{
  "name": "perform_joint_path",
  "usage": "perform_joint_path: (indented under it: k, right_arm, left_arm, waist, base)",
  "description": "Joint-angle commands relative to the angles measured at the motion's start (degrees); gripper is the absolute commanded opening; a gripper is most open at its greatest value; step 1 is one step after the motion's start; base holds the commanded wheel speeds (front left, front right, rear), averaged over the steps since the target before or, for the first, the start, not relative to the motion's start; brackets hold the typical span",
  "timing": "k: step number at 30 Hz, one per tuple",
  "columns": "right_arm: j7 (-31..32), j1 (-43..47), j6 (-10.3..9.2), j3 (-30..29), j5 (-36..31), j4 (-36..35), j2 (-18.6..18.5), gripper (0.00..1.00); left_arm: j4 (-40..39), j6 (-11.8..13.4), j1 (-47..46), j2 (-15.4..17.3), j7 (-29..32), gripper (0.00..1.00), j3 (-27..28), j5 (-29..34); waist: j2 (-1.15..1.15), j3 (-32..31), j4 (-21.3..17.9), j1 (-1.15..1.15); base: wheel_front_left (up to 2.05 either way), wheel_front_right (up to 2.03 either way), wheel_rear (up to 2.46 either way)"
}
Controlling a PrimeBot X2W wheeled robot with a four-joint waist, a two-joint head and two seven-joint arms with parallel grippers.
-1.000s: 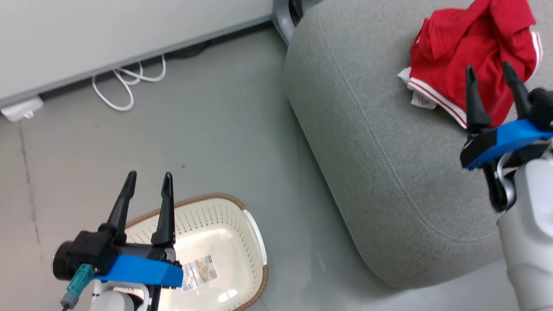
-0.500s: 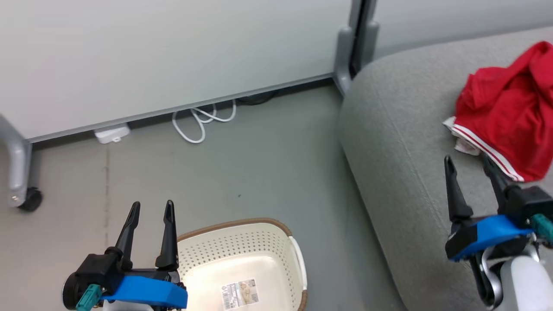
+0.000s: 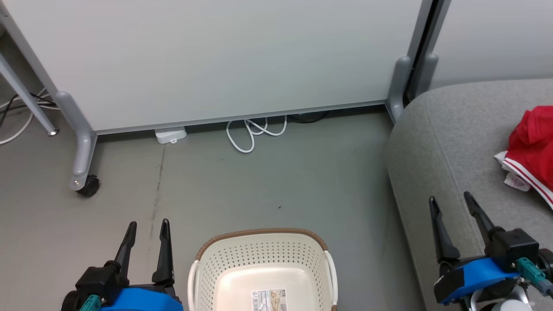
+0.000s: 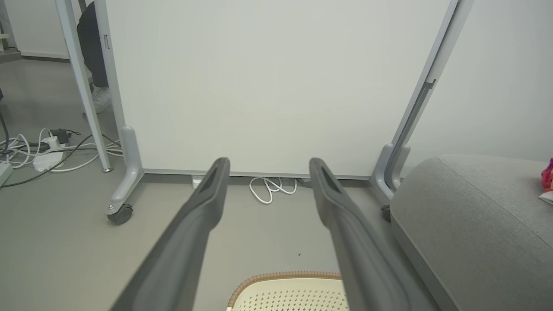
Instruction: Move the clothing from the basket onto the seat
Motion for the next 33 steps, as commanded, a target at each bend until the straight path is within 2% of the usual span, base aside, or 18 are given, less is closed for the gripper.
perform_joint_path:
  k: [1,11,33]
  right_arm:
    - [-0.4,1.2,0.01,0.2,0.8,-0.2,0.1,1.0]
    - [-0.5,2.8,0.01,2.3,4.7,0.5,0.1,1.0]
    - [-0.4,2.6,0.02,3.1,5.6,1.2,0.1,1.0]
  left_arm:
    - [0.5,-0.4,0.0,0.4,-0.1,1.0,0.1,0.2]
    - [2.5,-0.3,-0.1,0.5,-0.1,1.0,-0.1,0.2]
    - [3.7,-0.3,0.6,0.8,-0.1,1.0,-1.4,-1.7]
  waist:
    - [0.0,-0.6,0.8,0.0]
    - [0.0,-2.1,1.6,0.0]
    - [0.0,-2.1,0.4,0.0]
  base:
    - [0.0,0.0,0.0]
    - [0.0,0.0,0.0]
    - [0.0,0.0,0.0]
